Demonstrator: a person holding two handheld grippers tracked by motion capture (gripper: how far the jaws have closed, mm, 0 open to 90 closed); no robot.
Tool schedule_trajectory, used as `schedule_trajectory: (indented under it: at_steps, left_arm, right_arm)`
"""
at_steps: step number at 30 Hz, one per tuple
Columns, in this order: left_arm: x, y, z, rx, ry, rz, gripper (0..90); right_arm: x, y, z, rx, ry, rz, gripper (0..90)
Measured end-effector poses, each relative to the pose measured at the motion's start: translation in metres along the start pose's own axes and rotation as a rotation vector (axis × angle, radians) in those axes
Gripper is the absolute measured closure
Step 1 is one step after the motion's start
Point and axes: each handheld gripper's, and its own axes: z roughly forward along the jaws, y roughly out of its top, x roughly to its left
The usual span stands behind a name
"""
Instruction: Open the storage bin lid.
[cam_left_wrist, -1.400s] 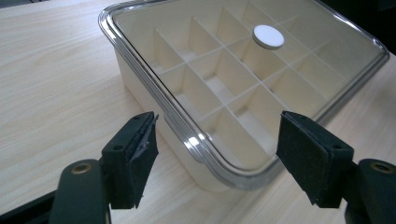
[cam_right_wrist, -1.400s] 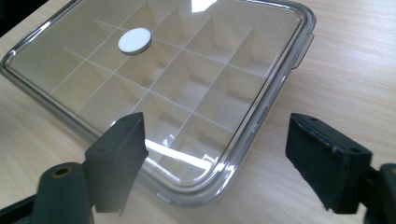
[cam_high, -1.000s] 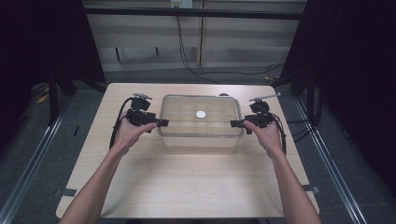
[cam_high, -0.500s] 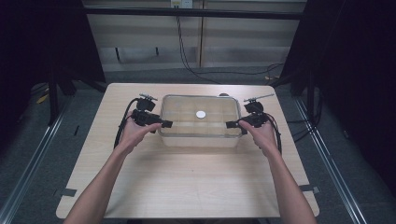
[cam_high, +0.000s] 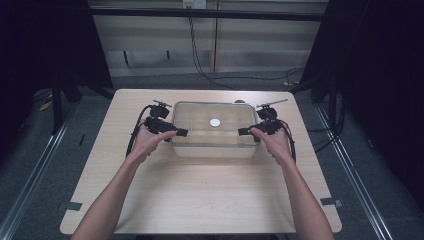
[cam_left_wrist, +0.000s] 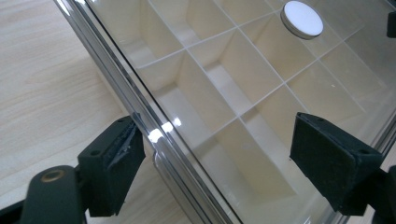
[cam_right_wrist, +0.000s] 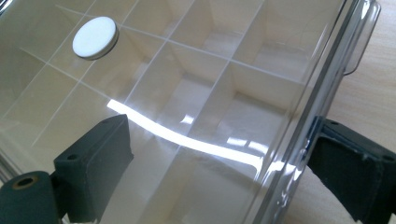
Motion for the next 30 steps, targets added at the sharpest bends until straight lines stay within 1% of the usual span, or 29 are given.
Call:
schedule_trajectory:
  at_steps: [4, 6, 7, 10, 11, 13, 14, 16, 18, 19, 20, 22, 23, 25, 30]
  left_arm:
    - [0.0006, 0.0007, 0.0009, 0.007, 0.003, 0.006, 15.8]
    - [-0.0006, 0.0010, 0.0019, 0.001, 0.005, -0.003, 15.3]
    - [-0.0008, 0.0013, 0.0019, 0.000, 0.012, -0.001, 15.3]
    - [-0.0016, 0.0014, 0.0015, 0.000, 0.017, -0.003, 17.4]
    - [-0.0018, 0.0013, 0.0012, -0.002, 0.023, -0.002, 17.4]
    - [-0.0005, 0.0011, 0.0002, 0.001, 0.017, 0.004, 17.9]
    - [0.0006, 0.0005, -0.0008, -0.012, 0.015, -0.005, 19.6]
    - [0.0021, -0.0003, -0.0020, -0.022, 0.017, -0.002, 23.0]
    - [0.0020, -0.0009, -0.0027, -0.026, 0.020, 0.004, 23.9]
    - [0.0013, -0.0011, -0.0027, -0.035, 0.023, -0.001, 24.1]
    - [0.0014, -0.0011, -0.0035, -0.034, 0.027, 0.005, 24.6]
    - [0.0008, -0.0011, -0.0043, -0.046, 0.029, 0.004, 26.0]
    - [0.0009, -0.0009, -0.0059, -0.042, 0.030, 0.014, 27.5]
    - [0.0003, -0.0013, -0.0058, -0.048, 0.030, 0.009, 27.6]
    - [0.0017, -0.0039, -0.0065, -0.056, 0.026, 0.011, 27.8]
  right_arm:
    - [-0.0017, 0.0009, 0.0032, -0.014, -0.002, 0.014, 7.3]
    - [-0.0016, 0.0015, 0.0044, -0.019, -0.009, 0.022, 7.1]
    - [-0.0020, 0.0016, 0.0060, -0.024, -0.008, 0.036, 6.8]
    - [-0.0033, 0.0010, 0.0081, -0.025, -0.005, 0.043, 6.6]
    - [-0.0034, 0.0004, 0.0084, -0.030, -0.006, 0.053, 6.6]
    - [-0.0027, 0.0002, 0.0082, -0.034, -0.010, 0.047, 6.7]
    - [-0.0016, 0.0000, 0.0078, -0.042, -0.021, 0.032, 6.8]
    - [0.0008, -0.0002, 0.0071, -0.050, -0.038, 0.019, 7.0]
    - [0.0008, -0.0008, 0.0073, -0.058, -0.038, 0.025, 7.4]
    - [0.0009, -0.0014, 0.0074, -0.064, -0.040, 0.027, 7.4]
    - [0.0008, -0.0021, 0.0074, -0.072, -0.038, 0.028, 7.6]
    - [0.0020, -0.0033, 0.0069, -0.088, -0.046, 0.033, 8.1]
    - [0.0034, -0.0031, 0.0059, -0.100, -0.058, 0.031, 8.2]
    - [0.0039, -0.0031, 0.0060, -0.102, -0.061, 0.032, 8.1]
    - [0.0047, -0.0046, 0.0063, -0.115, -0.067, 0.039, 8.3]
